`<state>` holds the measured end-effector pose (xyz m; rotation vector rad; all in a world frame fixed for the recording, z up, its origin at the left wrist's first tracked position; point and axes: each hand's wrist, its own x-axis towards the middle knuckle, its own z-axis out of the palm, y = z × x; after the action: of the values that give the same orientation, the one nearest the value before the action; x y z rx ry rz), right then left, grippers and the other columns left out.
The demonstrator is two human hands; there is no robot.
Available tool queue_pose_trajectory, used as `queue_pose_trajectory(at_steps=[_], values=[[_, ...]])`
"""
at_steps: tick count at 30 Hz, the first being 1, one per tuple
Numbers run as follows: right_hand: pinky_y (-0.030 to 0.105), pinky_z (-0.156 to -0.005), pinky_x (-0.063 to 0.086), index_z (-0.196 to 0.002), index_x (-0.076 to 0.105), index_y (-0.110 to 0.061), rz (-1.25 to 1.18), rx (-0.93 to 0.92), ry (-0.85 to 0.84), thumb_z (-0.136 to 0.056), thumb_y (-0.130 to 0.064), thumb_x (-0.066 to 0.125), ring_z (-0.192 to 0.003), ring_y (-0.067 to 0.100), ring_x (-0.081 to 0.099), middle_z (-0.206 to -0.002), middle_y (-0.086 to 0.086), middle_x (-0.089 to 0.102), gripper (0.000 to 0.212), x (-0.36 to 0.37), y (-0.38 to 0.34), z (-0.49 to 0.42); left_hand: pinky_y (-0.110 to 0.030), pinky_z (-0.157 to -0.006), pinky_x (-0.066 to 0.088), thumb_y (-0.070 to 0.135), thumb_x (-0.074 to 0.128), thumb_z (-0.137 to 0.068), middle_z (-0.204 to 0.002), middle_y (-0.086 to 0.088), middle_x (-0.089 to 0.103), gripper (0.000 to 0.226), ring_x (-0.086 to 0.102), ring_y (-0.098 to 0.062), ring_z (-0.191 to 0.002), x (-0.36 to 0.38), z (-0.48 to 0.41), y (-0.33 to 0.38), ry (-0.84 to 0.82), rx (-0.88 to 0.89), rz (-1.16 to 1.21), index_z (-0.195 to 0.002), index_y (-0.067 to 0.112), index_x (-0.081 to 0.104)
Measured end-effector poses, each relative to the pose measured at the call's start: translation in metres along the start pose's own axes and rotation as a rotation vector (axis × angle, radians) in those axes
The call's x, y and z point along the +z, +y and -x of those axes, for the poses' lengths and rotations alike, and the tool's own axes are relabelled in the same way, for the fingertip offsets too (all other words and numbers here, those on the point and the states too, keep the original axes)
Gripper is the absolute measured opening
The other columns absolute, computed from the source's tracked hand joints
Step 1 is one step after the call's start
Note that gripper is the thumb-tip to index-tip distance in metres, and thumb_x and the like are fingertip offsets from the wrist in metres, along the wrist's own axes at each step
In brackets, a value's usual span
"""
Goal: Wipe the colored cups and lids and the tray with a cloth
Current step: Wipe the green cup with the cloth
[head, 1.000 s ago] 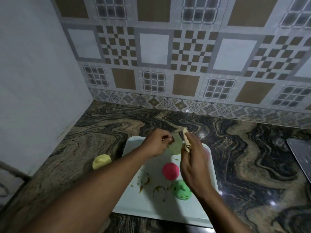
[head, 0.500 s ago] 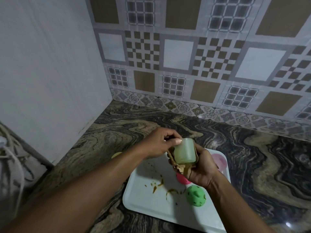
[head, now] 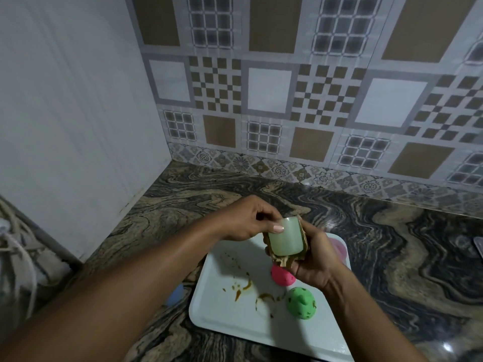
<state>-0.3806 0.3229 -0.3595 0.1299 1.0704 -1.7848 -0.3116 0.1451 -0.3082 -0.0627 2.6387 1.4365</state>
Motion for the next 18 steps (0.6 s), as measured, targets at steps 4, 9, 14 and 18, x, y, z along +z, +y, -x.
queue_pose_trajectory(at_steps=[4, 9, 14, 18], values=[[0.037, -0.064, 0.051, -0.132, 0.057, -0.002, 0.117, -0.11, 0.054, -0.1, -0.045, 0.049, -0.075, 0.03, 0.062, -0.096, 0.02, 0.068, 0.054, 0.005, 0.004, -0.003, -0.024, -0.074, 0.05, 0.046, 0.073, -0.086, -0.084, 0.022, 0.071, 0.016, 0.064, 0.005, -0.086, -0.003, 0.005, -0.011, 0.056, -0.044, -0.071, -0.09, 0.03, 0.077], [0.035, -0.061, 0.052, -0.117, 0.064, -0.003, 0.06, -0.021, 0.054, -0.101, -0.046, 0.045, -0.071, 0.033, 0.063, -0.092, 0.021, 0.068, 0.049, 0.017, 0.001, -0.008, -0.035, -0.084, 0.053, 0.047, 0.075, -0.083, -0.099, 0.015, 0.07, 0.024, 0.064, -0.007, -0.093, 0.004, 0.0, -0.011, 0.109, 0.036, -0.147, -0.099, 0.03, 0.077], [0.031, -0.056, 0.052, -0.116, 0.065, -0.008, 0.092, -0.029, 0.103, -0.102, -0.044, 0.045, -0.067, 0.028, 0.064, -0.093, 0.017, 0.073, 0.043, 0.017, 0.009, -0.013, -0.037, -0.102, 0.046, 0.052, 0.079, -0.077, -0.13, 0.012, 0.054, 0.033, 0.052, -0.007, -0.119, 0.009, 0.009, -0.014, 0.129, 0.051, -0.226, -0.102, 0.03, 0.075], [0.032, -0.057, 0.044, -0.099, 0.068, -0.009, 0.448, -0.526, 0.303, -0.103, -0.039, 0.048, -0.071, 0.024, 0.058, -0.079, 0.002, 0.068, 0.036, 0.02, 0.003, -0.016, -0.038, -0.077, 0.059, 0.085, 0.066, -0.059, -0.098, 0.006, 0.069, 0.07, 0.07, -0.012, -0.084, 0.005, 0.009, 0.0, 0.226, -0.196, 0.079, -0.102, 0.03, 0.064]])
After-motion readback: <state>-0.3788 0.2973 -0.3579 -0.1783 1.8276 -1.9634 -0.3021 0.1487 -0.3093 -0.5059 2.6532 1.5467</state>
